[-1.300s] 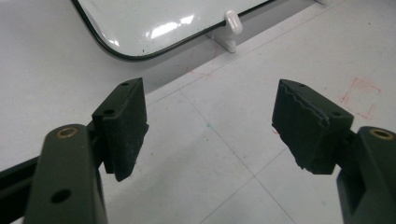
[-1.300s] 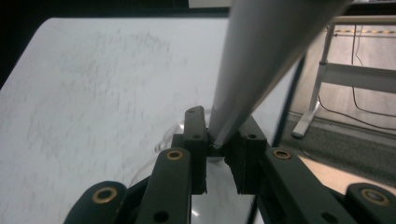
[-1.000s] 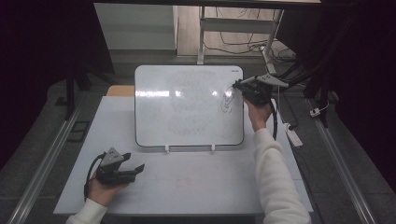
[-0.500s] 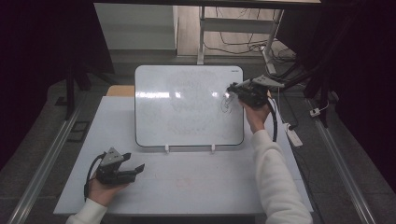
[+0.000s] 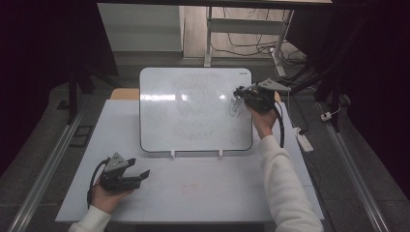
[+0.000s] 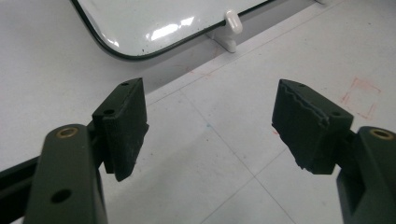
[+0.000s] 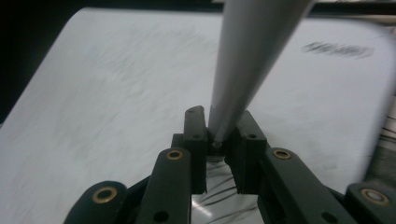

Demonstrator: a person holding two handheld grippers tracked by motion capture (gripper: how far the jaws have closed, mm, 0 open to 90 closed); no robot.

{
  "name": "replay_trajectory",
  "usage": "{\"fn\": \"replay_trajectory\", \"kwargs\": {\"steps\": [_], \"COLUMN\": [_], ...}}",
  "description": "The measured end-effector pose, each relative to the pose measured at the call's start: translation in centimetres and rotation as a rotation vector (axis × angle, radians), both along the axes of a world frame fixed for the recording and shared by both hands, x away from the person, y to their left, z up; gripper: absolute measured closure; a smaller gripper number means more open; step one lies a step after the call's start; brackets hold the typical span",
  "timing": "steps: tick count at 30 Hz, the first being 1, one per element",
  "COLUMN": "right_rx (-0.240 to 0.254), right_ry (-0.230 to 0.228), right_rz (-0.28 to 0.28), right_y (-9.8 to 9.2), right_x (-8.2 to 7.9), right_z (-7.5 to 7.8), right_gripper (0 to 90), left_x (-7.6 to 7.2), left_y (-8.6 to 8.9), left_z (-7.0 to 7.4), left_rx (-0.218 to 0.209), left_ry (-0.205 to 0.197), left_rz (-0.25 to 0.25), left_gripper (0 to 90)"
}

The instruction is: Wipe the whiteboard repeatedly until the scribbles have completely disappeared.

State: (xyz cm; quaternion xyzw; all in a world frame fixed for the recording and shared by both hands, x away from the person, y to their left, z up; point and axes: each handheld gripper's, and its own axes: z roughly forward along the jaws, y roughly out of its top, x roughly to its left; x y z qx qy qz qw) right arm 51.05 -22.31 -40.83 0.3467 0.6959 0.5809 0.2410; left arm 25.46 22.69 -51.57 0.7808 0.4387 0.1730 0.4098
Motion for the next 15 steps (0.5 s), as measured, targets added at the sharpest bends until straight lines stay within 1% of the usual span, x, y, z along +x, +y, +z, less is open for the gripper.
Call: {"fn": "replay_trajectory", "kwargs": {"steps": [1, 2, 3, 4, 5, 6, 7, 8, 9, 10, 11, 12, 13, 15], "right_rx": [0.025, 0.036, 0.036, 0.000, 0.000, -0.066, -0.066, -0.053, -0.053, 0.001, 0.001, 0.035, 0.037, -0.048], "right_ry": [0.004, 0.011, 0.011, 0.027, 0.027, 0.020, 0.020, 0.021, 0.021, 0.017, 0.017, 0.026, 0.038, 0.031], "right_rz": [-0.012, -0.010, -0.010, 0.060, 0.060, 0.112, 0.112, 0.090, 0.090, -0.006, -0.006, -0.021, 0.001, 0.066], "right_y": [-0.3, -0.2, -0.2, 0.9, 0.9, 1.9, 1.9, 1.3, 1.3, -0.1, -0.1, -0.6, -0.4, 0.7], "right_x": [0.1, 0.1, 0.1, -0.4, -0.4, -1.0, -1.0, -0.8, -0.8, -0.5, -0.5, -0.3, -0.7, -1.4], "right_z": [0.0, -0.1, -0.1, -0.7, -0.7, -1.1, -1.1, -0.8, -0.8, -0.4, -0.4, -0.4, -0.7, -1.2], "right_gripper": [77.6, 77.6, 77.6, 77.6, 77.6, 77.6, 77.6, 77.6, 77.6, 77.6, 77.6, 77.6, 77.6, 77.6], "left_x": [-0.1, -0.1, 0.0, 0.0, 0.1, 0.1, 0.1, 0.1, 0.0, 0.0, -0.1, -0.1, -0.1, 0.0], "left_y": [0.0, 0.0, 0.0, 0.0, 0.0, 0.0, 0.1, 0.0, 0.0, 0.0, -0.1, -0.1, -0.1, 0.0], "left_z": [0.0, 0.0, 0.0, 0.0, 0.0, 0.0, 0.0, 0.0, 0.0, 0.0, 0.1, 0.1, 0.1, 0.0], "left_rx": [-0.001, 0.000, 0.000, 0.000, 0.001, 0.000, -0.001, 0.001, 0.001, 0.002, 0.003, 0.003, 0.003, 0.001], "left_ry": [-0.002, -0.004, -0.003, -0.001, 0.000, 0.001, 0.002, 0.001, 0.000, -0.002, -0.003, -0.005, -0.005, -0.001], "left_rz": [-0.002, -0.001, -0.001, -0.001, 0.000, 0.001, 0.001, 0.001, -0.001, -0.001, -0.003, -0.004, -0.004, -0.001], "left_gripper": [27.4, 27.4, 27.4, 27.4, 27.4, 27.4, 27.4, 27.4, 27.4, 27.4, 27.4, 27.4, 27.5, 27.5]}}
